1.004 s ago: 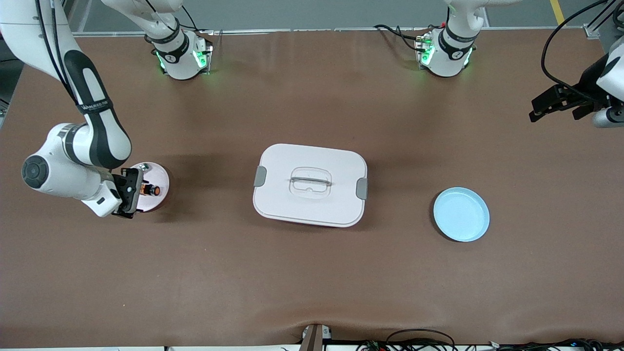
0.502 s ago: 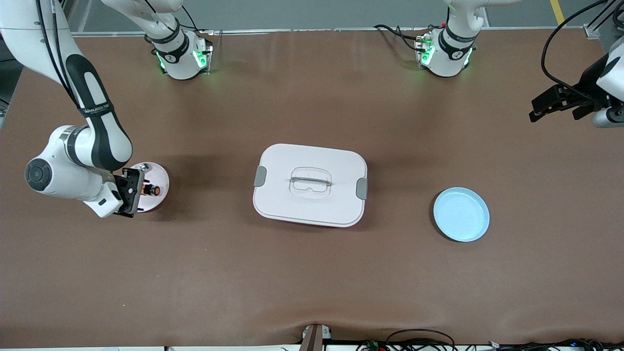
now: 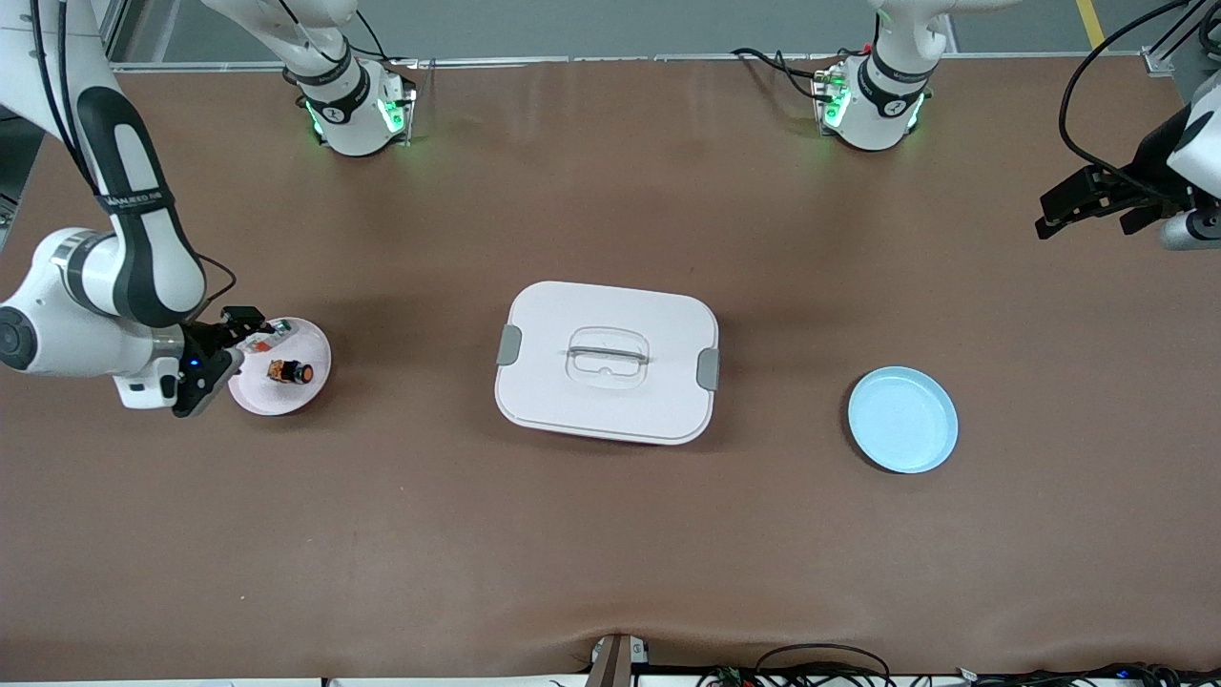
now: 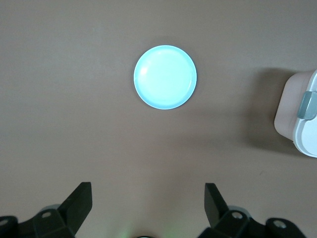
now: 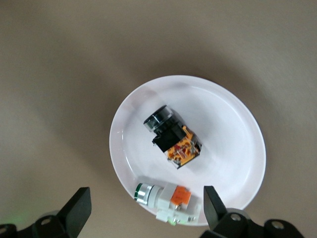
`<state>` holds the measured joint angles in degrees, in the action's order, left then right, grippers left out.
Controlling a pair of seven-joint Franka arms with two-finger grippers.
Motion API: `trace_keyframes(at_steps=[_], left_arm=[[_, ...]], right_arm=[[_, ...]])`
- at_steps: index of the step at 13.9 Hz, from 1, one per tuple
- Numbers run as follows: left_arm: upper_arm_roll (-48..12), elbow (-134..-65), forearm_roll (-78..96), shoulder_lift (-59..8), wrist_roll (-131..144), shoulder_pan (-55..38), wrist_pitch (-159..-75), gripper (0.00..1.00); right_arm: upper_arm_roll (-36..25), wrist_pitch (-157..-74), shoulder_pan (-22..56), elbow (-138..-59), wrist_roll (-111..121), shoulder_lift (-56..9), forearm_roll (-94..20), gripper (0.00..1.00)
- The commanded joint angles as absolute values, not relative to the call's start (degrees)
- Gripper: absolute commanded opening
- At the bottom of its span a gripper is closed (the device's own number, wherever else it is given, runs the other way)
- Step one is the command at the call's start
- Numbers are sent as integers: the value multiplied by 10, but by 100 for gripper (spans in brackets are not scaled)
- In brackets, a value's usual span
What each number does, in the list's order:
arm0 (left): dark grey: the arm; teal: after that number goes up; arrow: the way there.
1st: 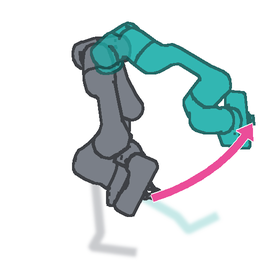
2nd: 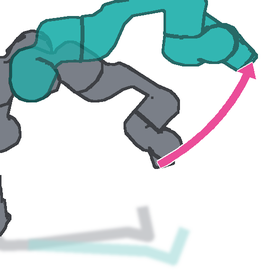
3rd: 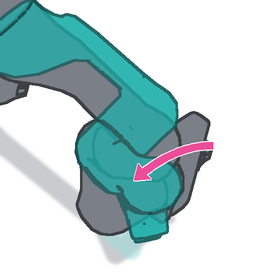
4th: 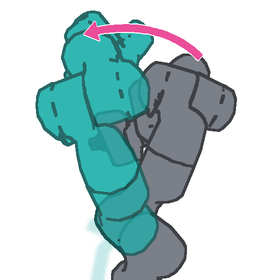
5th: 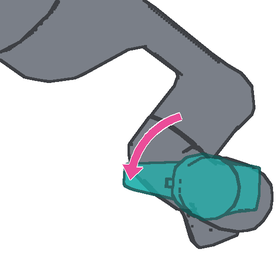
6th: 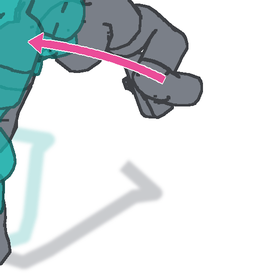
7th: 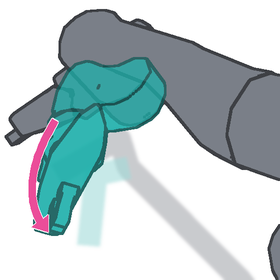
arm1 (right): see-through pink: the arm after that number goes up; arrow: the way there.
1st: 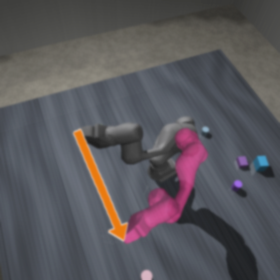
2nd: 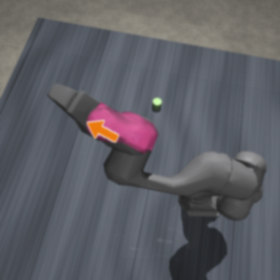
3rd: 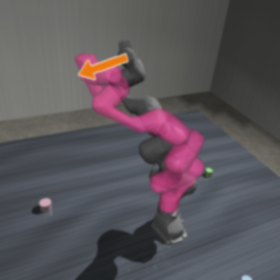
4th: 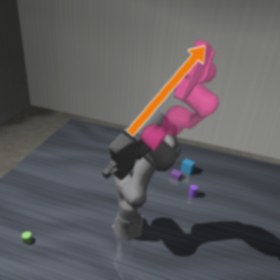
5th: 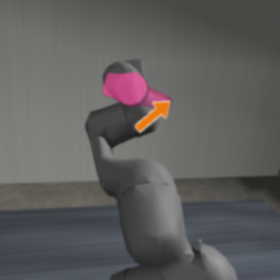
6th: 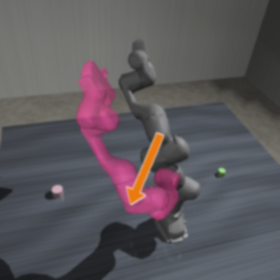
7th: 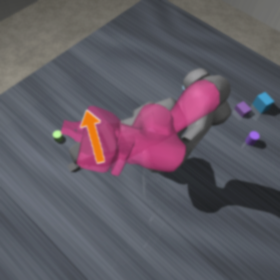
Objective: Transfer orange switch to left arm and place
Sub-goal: 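Position the open right gripper above the orange-and-black switch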
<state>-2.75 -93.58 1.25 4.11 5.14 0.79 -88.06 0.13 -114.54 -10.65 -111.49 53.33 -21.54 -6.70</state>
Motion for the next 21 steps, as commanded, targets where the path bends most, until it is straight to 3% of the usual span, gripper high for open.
trace_keyframes(at_steps=[1,5,11,16,21], left_arm=[[-28,-920,3,33,37,11,-868,100],[-28,-920,3,33,37,11,-868,100],[-27,-920,3,33,37,11,-868,100],[-28,-920,3,33,37,11,-869,100],[-28,-920,3,33,37,11,-869,100]], right_arm=[[8,-1138,-110,-1132,397,-193,-64,100],[7,-1144,-109,-1129,265,-190,-58,100],[9,-1023,-85,-972,253,-227,77,100],[11,-1008,-82,-969,50,-227,42,100],[12,-982,-69,-937,50,-265,62,100]])
